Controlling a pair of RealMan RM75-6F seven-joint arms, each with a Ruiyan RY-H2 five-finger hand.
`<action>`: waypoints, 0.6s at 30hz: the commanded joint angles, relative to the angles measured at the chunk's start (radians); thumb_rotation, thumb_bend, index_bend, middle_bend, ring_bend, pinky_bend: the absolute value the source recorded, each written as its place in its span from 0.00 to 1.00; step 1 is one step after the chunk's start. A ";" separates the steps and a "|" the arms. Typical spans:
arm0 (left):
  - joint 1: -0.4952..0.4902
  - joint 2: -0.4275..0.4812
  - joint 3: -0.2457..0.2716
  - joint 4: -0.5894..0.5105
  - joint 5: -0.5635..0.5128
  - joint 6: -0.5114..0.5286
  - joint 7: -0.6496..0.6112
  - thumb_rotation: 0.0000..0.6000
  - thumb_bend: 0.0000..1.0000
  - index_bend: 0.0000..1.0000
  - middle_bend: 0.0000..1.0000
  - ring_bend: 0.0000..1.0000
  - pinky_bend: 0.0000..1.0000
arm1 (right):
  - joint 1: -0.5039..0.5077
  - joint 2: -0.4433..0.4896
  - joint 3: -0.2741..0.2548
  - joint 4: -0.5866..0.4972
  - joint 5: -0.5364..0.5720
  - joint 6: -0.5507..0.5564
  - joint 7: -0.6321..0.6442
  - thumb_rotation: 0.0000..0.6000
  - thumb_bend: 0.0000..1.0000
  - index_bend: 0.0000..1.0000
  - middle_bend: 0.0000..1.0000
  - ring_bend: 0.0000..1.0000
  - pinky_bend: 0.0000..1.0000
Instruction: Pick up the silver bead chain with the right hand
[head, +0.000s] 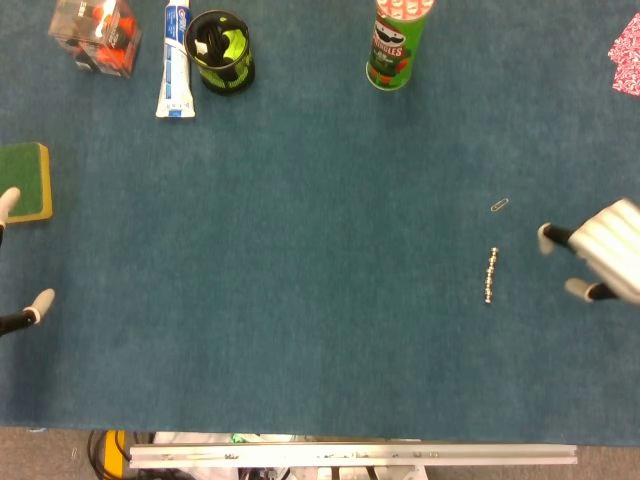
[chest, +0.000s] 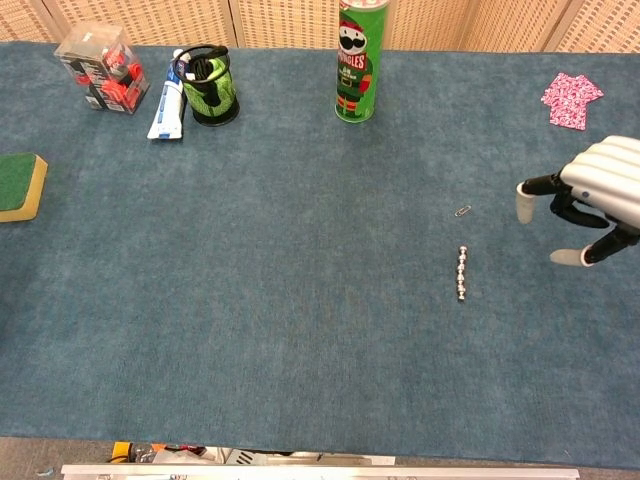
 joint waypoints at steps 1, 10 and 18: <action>0.001 0.000 0.000 -0.004 0.000 0.000 0.004 1.00 0.17 0.00 0.00 0.00 0.00 | 0.030 -0.023 -0.019 0.013 -0.017 -0.042 -0.015 1.00 0.12 0.48 0.95 1.00 1.00; 0.004 -0.004 0.001 -0.011 -0.003 0.003 0.014 1.00 0.17 0.00 0.00 0.00 0.00 | 0.104 -0.089 -0.039 0.041 -0.025 -0.143 -0.043 1.00 0.15 0.52 0.95 1.00 1.00; 0.006 -0.006 -0.001 -0.008 -0.012 0.001 0.013 1.00 0.17 0.00 0.00 0.00 0.00 | 0.138 -0.150 -0.039 0.082 0.002 -0.179 -0.055 1.00 0.21 0.56 0.95 1.00 1.00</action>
